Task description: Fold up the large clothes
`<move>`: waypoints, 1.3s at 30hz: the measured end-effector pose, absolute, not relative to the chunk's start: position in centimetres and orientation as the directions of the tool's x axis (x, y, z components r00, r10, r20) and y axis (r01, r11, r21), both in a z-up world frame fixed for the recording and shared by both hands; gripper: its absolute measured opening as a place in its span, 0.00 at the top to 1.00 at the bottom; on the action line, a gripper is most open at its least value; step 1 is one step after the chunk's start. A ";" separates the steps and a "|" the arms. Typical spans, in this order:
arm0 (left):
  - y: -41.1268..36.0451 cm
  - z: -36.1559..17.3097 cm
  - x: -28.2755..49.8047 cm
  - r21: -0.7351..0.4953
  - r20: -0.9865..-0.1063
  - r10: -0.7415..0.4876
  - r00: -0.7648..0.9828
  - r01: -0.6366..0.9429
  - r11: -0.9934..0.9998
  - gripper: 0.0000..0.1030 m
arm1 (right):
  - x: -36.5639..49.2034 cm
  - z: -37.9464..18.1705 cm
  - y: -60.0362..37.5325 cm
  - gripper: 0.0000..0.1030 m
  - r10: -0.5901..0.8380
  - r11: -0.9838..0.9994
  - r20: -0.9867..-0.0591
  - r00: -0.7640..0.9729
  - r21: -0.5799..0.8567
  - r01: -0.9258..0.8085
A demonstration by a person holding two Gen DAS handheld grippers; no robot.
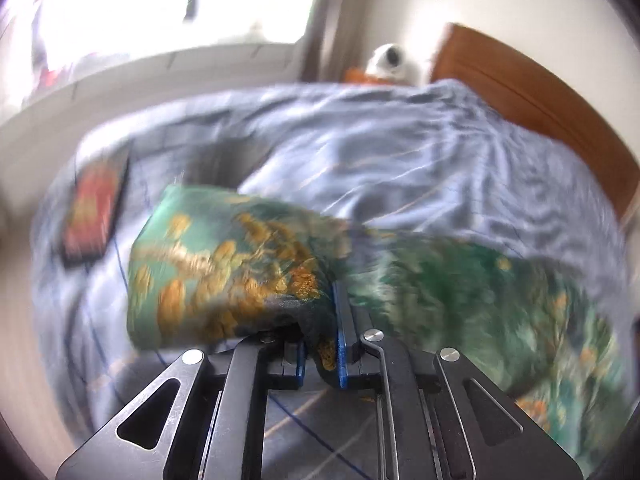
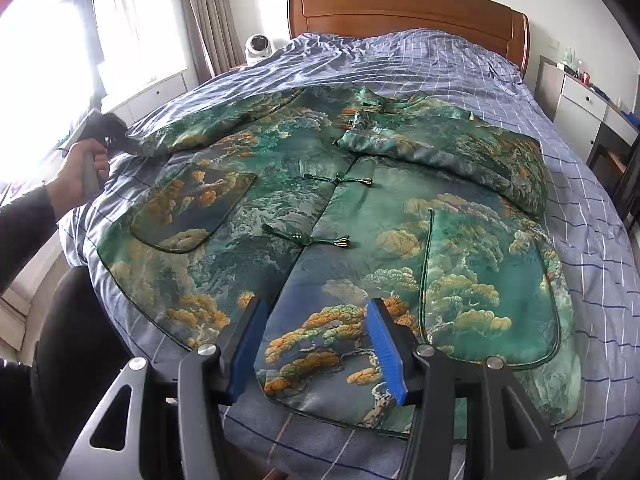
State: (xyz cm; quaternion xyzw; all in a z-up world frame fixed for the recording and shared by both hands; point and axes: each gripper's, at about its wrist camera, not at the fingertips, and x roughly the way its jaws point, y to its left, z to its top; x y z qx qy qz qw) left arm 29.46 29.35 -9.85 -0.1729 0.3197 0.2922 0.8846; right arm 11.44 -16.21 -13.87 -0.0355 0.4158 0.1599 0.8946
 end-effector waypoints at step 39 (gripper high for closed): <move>2.9 -13.3 18.8 0.183 -0.723 0.019 0.690 0.166 0.969 0.11 | 25.9 -15.5 -19.6 0.48 0.659 0.719 -0.626 0.416 0.687 -0.105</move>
